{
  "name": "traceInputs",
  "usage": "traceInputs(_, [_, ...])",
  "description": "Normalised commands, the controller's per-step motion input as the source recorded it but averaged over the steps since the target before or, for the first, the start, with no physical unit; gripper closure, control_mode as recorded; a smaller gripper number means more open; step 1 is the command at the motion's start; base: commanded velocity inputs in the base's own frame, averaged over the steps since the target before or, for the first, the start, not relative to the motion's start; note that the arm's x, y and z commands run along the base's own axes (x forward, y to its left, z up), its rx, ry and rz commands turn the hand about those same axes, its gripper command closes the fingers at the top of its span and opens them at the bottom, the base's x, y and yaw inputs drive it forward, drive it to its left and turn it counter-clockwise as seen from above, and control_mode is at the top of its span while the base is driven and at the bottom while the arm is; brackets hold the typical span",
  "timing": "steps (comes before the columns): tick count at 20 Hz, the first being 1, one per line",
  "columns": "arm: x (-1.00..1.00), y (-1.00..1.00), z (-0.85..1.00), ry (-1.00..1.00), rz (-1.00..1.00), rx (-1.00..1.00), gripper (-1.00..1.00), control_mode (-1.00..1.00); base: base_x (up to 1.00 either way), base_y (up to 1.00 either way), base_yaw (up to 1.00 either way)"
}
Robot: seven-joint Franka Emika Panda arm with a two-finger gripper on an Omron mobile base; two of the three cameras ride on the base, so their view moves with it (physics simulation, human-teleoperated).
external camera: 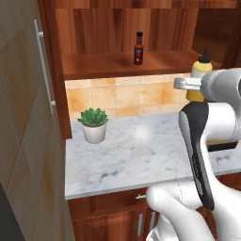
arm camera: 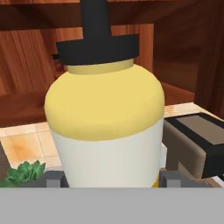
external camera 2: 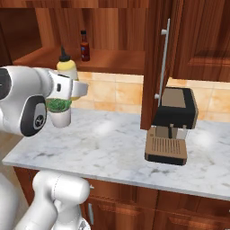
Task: Take 2 condiments from the cabinet and move them on the counter near the stove.Make sure the condiments are lined up with each other, next to each other.
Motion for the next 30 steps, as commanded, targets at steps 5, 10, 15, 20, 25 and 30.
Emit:
traceInputs(5, [-0.77, 0.21, 0.00, 0.00, 0.10, 0.00, 1.00, -1.00, 0.00, 0.00, 0.00])
traceInputs(10, [-0.53, 0.06, 0.00, 0.00, 0.09, 0.00, 1.00, -1.00, 0.00, 0.00, 0.00])
traceInputs(15, [-0.05, 0.00, 0.00, 0.00, 0.00, 0.00, 1.00, -1.00, 0.00, 0.00, 0.00])
traceInputs(20, [-0.10, 0.00, -0.01, 0.00, 0.00, 0.00, 1.00, -1.00, 0.00, 0.00, 0.00])
traceInputs(25, [-0.33, 0.00, 0.00, 0.02, -0.05, 0.00, 1.00, -1.00, 0.00, 0.00, 0.00])
traceInputs(30, [0.00, 0.00, 0.00, 0.01, -0.01, 0.00, 1.00, 1.00, -0.05, 0.00, 0.00])
